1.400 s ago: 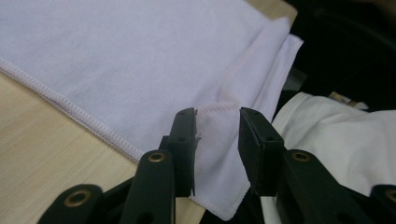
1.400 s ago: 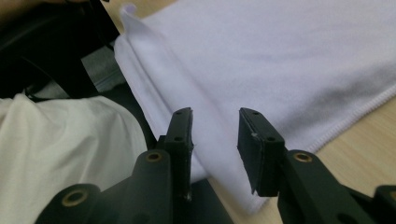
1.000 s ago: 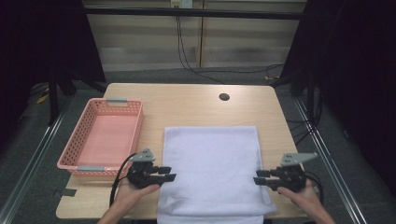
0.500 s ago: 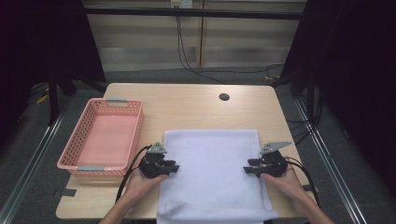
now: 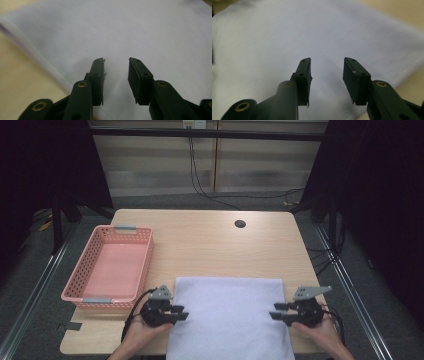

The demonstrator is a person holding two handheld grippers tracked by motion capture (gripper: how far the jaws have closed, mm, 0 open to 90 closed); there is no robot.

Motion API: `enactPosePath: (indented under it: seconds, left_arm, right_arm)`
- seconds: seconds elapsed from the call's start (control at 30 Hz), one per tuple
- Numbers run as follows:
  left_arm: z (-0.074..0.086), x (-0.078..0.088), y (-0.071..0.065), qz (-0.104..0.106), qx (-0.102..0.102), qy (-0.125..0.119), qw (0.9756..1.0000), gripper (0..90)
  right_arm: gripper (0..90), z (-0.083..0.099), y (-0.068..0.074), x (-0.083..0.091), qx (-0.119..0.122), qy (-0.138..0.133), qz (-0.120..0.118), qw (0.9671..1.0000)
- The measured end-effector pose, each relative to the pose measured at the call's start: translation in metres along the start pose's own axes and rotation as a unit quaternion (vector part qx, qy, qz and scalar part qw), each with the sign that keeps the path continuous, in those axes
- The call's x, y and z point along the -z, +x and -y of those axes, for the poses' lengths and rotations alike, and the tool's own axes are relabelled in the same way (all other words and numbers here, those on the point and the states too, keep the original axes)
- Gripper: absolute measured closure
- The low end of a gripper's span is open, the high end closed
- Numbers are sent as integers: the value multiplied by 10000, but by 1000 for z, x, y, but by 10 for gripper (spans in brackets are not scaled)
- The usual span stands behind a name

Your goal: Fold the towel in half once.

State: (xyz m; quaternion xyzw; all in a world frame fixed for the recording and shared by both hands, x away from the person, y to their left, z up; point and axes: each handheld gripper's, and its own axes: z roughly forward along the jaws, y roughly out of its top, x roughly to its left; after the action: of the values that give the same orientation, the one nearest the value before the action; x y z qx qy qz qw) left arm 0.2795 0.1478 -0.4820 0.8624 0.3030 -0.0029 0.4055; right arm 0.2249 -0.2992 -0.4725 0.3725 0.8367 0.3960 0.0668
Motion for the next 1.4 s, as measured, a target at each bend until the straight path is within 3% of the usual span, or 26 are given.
enactPosePath:
  seconds: [0.1,0.13,0.17,0.27,0.33,0.43,0.53,0.63,0.77,0.87,0.9,0.93,1.0,1.07,1.17,1.27,1.4]
  left_arm:
    - [-22,-8,28,-389,155,-182,9990,619]
    - [-26,-10,34,-343,201,-230,9989,598]
    - [-30,-12,39,-313,213,-233,9990,595]
    - [-43,-19,53,-569,346,-456,9967,567]
    - [-46,-24,56,-520,454,-449,9966,559]
    - [-47,-29,61,-723,412,-372,9958,549]
    - [-43,-33,72,-946,574,-323,9933,513]
    - [-40,-37,76,-890,577,-155,9942,492]
    - [-41,-41,69,-864,418,53,9954,482]
    - [-38,-36,65,-729,328,178,9966,597]
    - [-36,-35,64,-549,322,210,9978,682]
    - [-34,-35,61,-507,236,227,9982,760]
    - [-35,-33,56,-414,287,131,9986,821]
    - [-39,-27,54,-311,351,-126,9988,830]
    - [-49,-15,52,-257,436,-560,9971,832]
    - [-62,-1,46,-314,333,-889,9950,833]
    - [-81,12,43,-385,191,-1072,9933,833]
  right_arm:
    - [545,-20,-31,-2,-48,-273,427,9987]
    - [532,-27,-44,-6,-112,-325,539,9980]
    - [529,-31,-52,-9,-167,-363,520,9978]
    - [510,-42,-73,-23,-206,-374,622,9971]
    - [490,-45,-85,-38,-251,-292,564,9977]
    - [478,-44,-90,-50,-231,-117,538,9982]
    - [475,-40,-90,-54,-173,59,480,9987]
    - [479,-34,-92,-55,-223,122,359,9990]
    - [558,-33,-92,-53,-324,169,212,9991]
    - [672,-30,-90,-49,-311,242,67,9992]
    - [737,-28,-89,-47,-307,251,-12,9992]
    - [781,-25,-89,-45,-368,267,-95,9989]
    - [844,-22,-88,-40,-436,213,-171,9987]
    - [855,-24,-86,-32,-413,98,-170,9990]
    - [858,-32,-87,-14,-431,-373,-189,9982]
    - [859,-41,-87,-1,-413,-680,-160,9967]
    - [861,-58,-87,17,-338,-1027,-72,9941]
